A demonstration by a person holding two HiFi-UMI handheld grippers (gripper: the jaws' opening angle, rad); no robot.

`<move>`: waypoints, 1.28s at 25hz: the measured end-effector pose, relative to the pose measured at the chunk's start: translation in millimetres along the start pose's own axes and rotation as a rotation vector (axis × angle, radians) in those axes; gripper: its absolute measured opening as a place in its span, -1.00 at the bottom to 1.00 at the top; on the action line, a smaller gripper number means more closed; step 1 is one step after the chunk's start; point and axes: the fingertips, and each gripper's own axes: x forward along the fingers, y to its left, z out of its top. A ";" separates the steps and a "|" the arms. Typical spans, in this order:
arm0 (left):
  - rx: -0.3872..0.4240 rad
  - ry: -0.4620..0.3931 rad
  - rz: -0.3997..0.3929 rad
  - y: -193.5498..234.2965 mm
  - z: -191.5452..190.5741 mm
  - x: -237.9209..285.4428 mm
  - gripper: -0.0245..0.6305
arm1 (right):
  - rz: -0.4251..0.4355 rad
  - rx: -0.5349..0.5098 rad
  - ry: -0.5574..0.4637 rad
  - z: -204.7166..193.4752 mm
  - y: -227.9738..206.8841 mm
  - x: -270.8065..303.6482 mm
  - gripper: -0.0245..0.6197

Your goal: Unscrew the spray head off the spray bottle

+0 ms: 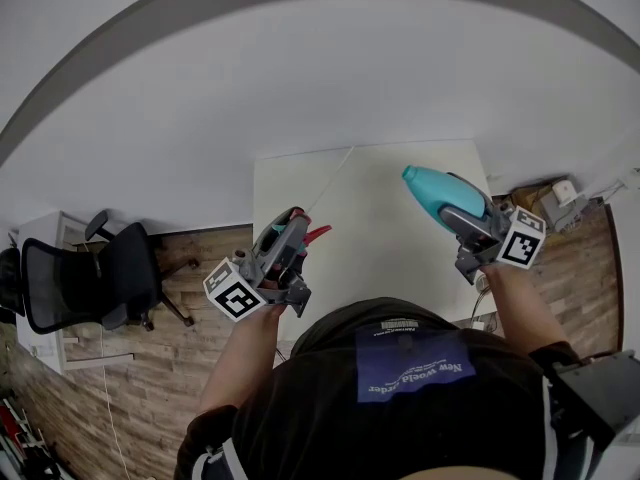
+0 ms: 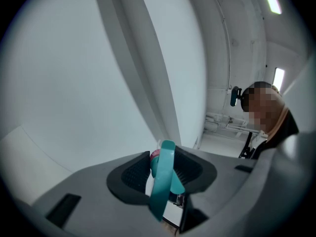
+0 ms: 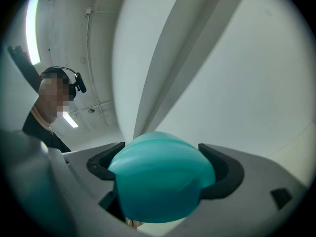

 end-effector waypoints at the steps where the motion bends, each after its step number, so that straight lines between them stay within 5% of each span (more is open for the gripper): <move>1: 0.000 -0.001 -0.002 -0.6 0.2 -0.4 -0.48 | 0.000 0.002 -0.006 0.1 0.5 -0.6 0.51; 32: -0.010 0.024 -0.006 -3.3 -3.1 0.6 -0.48 | -0.004 -0.013 -0.007 1.4 3.0 1.3 0.51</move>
